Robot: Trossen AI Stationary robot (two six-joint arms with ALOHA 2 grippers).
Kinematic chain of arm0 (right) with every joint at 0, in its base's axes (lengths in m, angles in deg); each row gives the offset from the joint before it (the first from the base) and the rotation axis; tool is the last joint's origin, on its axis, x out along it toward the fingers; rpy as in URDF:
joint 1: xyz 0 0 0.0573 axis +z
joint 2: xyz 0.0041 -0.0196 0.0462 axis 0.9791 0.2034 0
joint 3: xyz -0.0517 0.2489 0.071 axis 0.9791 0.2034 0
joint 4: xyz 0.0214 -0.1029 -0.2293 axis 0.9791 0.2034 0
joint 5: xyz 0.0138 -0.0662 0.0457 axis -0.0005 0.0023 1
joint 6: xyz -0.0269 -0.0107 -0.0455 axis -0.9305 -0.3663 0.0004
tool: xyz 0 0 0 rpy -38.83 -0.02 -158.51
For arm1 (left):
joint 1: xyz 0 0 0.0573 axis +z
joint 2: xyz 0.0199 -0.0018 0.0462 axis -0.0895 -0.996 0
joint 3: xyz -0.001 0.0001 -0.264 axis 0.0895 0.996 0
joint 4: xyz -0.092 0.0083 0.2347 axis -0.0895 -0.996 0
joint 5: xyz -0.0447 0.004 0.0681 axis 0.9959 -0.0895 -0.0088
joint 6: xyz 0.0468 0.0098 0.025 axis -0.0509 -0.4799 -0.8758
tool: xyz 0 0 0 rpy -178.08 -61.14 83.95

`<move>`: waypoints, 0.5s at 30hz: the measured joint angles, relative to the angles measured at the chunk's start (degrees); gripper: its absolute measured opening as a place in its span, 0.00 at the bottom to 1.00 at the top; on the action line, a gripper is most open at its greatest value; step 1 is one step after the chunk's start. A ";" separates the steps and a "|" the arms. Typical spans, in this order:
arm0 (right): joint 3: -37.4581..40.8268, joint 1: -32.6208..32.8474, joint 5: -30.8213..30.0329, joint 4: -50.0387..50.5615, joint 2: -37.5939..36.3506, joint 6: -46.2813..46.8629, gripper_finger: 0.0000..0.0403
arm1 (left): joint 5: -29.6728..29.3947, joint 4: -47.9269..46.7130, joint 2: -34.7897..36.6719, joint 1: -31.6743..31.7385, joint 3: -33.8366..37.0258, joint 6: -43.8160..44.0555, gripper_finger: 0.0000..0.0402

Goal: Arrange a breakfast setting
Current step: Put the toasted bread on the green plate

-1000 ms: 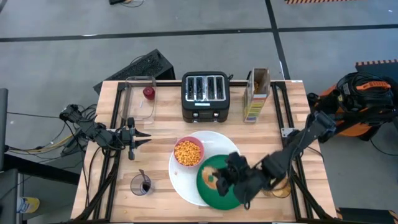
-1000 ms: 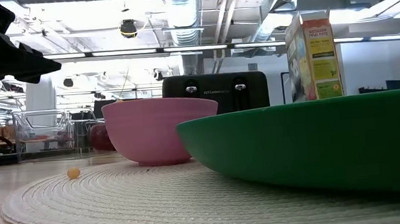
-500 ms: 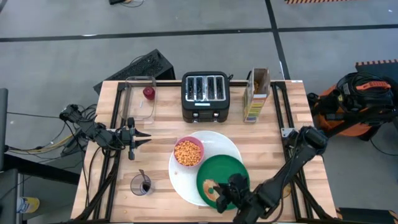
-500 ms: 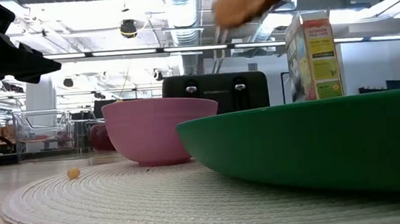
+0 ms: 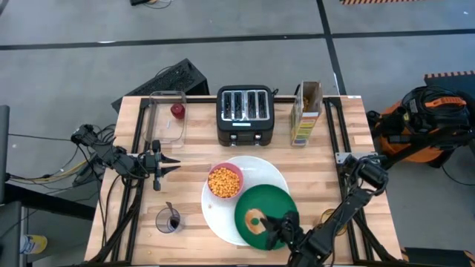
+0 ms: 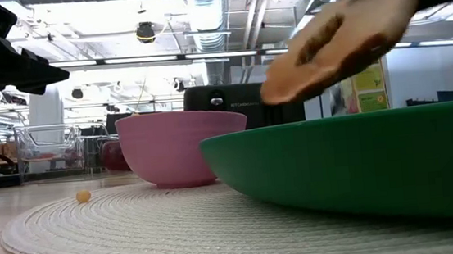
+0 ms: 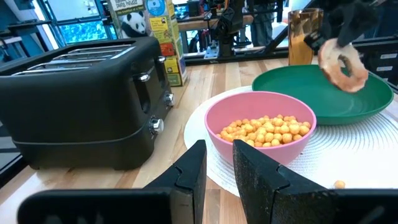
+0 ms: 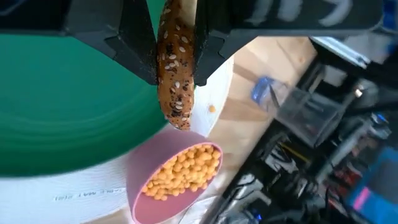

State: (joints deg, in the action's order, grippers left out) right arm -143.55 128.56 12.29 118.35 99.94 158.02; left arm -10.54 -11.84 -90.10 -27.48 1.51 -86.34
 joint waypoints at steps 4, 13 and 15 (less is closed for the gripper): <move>4.31 -0.23 -2.20 -6.94 0.00 1.12 0.27 | 0.00 0.00 -0.02 -0.01 0.00 0.00 0.17; 12.48 -1.68 -1.75 -22.15 0.00 2.05 0.27 | 0.00 -0.02 -0.02 -0.02 0.00 0.00 0.17; 13.47 -2.07 -0.59 -24.30 0.00 2.47 0.27 | 0.00 -0.02 -0.01 -0.02 0.00 0.00 0.17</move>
State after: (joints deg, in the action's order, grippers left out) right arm -130.08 126.49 11.70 94.05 99.94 160.49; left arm -10.54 -11.86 -90.11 -27.51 1.51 -86.34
